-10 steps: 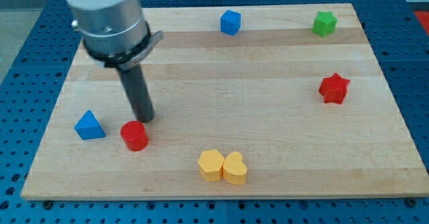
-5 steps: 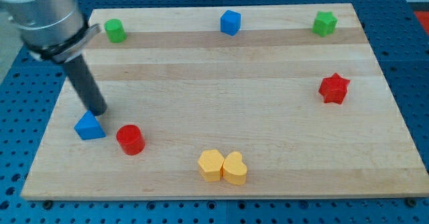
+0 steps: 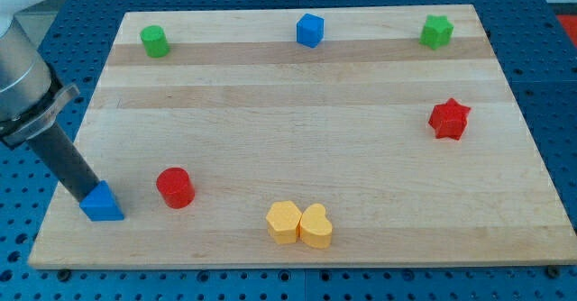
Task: Place the blue triangle at the bottom left side of the board
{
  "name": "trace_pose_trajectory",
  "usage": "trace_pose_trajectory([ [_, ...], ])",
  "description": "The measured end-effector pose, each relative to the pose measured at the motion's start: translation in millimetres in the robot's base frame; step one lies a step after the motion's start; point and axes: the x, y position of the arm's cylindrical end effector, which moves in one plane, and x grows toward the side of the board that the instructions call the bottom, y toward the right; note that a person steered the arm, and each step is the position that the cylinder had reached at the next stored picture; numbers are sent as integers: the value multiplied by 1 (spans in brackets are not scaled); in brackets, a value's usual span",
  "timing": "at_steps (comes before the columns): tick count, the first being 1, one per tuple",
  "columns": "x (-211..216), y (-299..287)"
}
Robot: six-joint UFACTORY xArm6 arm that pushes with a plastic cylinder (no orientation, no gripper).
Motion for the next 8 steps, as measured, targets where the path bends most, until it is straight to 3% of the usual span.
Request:
trace_pose_trajectory([
  [2, 1, 0],
  [3, -47, 3],
  [4, -101, 37],
  [5, -104, 104],
  [6, -85, 166],
  [8, -11, 155],
])
